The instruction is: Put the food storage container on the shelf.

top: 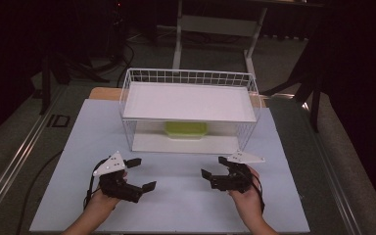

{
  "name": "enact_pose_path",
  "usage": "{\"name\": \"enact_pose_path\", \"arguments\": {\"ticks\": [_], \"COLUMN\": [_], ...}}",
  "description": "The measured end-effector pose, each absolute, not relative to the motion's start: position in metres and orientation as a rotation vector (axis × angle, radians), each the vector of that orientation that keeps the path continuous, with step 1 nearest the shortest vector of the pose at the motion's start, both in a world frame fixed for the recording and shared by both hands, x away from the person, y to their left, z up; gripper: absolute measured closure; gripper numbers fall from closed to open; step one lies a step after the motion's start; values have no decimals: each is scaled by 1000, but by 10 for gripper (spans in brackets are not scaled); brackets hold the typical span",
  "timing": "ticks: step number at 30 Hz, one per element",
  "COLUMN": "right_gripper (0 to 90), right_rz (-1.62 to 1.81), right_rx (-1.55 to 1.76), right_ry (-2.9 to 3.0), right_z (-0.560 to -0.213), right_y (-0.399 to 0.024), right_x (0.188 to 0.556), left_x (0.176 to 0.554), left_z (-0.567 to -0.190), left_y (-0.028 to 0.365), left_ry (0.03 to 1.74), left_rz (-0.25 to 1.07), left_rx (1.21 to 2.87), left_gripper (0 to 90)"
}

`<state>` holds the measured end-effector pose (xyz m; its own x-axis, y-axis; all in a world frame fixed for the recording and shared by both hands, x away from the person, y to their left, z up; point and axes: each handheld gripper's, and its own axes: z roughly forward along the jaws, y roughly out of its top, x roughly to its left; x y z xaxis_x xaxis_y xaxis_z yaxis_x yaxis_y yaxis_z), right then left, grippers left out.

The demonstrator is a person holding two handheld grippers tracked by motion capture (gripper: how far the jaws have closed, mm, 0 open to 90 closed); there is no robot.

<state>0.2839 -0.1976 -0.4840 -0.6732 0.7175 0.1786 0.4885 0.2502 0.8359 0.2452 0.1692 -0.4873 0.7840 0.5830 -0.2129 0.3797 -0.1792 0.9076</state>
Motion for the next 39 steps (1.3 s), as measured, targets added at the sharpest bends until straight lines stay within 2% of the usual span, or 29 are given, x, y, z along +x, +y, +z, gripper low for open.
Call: {"name": "enact_pose_path", "arguments": {"ticks": [18, 27, 39], "right_gripper": [151, 151, 151], "right_rz": [1308, 1328, 1322], "right_rx": [1186, 1189, 1169], "right_ry": [2277, 2280, 2325], "right_z": [-491, -492, -504], "right_y": [-247, -256, -267], "right_x": [256, 248, 248], "left_x": [225, 219, 216], "left_z": [-503, -506, -512], "left_y": [189, 193, 190], "left_ry": [802, 815, 796], "left_rz": [206, 213, 228], "left_rx": [1814, 1775, 1807], "left_gripper": [13, 13, 13]}}
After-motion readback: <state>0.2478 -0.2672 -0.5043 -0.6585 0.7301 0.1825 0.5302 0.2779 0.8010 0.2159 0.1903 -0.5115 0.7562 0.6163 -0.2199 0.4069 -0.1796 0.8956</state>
